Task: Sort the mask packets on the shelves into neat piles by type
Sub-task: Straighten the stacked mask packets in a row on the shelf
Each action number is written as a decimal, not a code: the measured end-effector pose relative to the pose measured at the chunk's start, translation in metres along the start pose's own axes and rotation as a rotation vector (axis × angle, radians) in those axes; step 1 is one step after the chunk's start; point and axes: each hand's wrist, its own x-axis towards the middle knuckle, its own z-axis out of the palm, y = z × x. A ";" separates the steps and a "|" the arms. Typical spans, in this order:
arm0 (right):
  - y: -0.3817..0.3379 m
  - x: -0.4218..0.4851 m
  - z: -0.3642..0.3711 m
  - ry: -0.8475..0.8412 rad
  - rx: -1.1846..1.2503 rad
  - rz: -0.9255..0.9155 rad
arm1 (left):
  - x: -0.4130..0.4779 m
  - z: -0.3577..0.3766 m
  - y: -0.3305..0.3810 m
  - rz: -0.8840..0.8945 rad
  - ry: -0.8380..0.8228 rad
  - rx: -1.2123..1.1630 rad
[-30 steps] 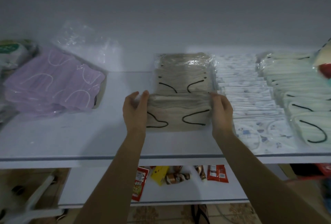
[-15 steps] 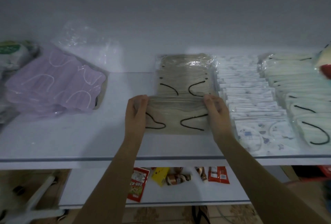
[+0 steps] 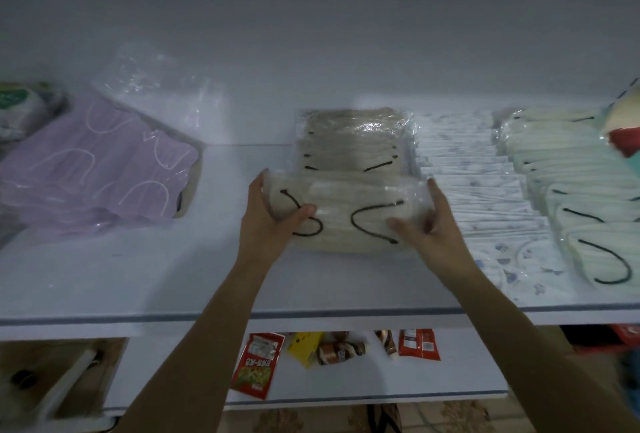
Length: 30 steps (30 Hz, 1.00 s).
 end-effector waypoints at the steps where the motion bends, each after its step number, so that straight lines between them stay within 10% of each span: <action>1: -0.006 0.008 -0.003 0.054 0.009 0.018 | 0.006 0.004 0.005 -0.002 0.002 0.004; 8: -0.008 0.042 -0.001 0.069 -0.544 -0.008 | 0.025 0.035 0.006 -0.100 -0.172 0.424; 13: -0.004 0.057 0.009 -0.091 -0.927 -0.347 | 0.031 0.030 0.004 0.573 -0.197 1.025; 22: 0.032 0.032 0.016 -0.240 -1.193 -0.299 | -0.002 0.041 -0.022 0.443 -0.437 1.127; 30: 0.016 0.052 0.014 -0.182 -1.103 -0.192 | 0.002 0.051 -0.032 0.742 -0.298 1.054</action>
